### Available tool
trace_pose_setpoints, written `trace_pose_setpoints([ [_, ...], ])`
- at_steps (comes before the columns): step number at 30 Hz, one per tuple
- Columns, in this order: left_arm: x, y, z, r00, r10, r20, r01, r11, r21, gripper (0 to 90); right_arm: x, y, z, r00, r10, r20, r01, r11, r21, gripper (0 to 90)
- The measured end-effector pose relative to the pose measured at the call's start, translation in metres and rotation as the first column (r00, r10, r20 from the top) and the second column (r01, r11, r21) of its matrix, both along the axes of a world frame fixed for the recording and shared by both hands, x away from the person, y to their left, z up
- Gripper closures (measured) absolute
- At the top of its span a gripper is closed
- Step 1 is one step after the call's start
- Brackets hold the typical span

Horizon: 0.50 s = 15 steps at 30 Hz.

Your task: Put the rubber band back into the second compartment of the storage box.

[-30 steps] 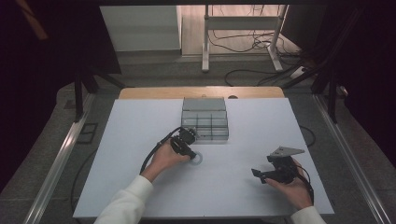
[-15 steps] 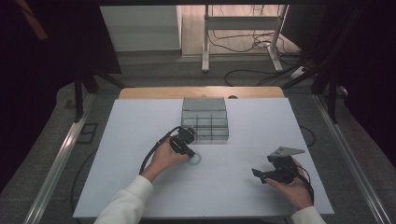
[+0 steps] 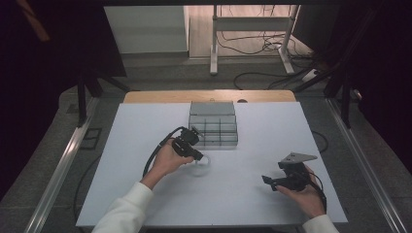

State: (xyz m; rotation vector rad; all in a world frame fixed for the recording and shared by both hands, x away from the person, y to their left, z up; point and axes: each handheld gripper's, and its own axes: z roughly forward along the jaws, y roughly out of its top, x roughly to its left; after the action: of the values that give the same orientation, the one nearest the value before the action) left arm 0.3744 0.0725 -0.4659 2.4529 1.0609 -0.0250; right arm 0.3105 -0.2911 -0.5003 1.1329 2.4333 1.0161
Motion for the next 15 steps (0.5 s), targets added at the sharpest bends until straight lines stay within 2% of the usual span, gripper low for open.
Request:
trace_pose_setpoints([
  [4,-0.003,0.000,0.010,0.9999,-0.006,0.013,0.006,1.0000,-0.004,82.1,0.000,0.000,0.000,1.0000,-0.003,0.000,0.003,1.000,0.005,14.1],
  [7,-0.005,0.001,0.023,0.9995,-0.014,0.029,0.014,0.9997,-0.020,82.1,0.000,0.000,0.000,1.0000,-0.002,-0.001,0.002,1.000,0.006,14.1],
  [15,-0.006,0.002,0.038,0.9988,-0.025,0.042,0.026,0.9995,-0.019,82.1,0.000,-0.001,0.000,1.0000,-0.002,-0.001,0.002,1.000,0.006,14.1],
])
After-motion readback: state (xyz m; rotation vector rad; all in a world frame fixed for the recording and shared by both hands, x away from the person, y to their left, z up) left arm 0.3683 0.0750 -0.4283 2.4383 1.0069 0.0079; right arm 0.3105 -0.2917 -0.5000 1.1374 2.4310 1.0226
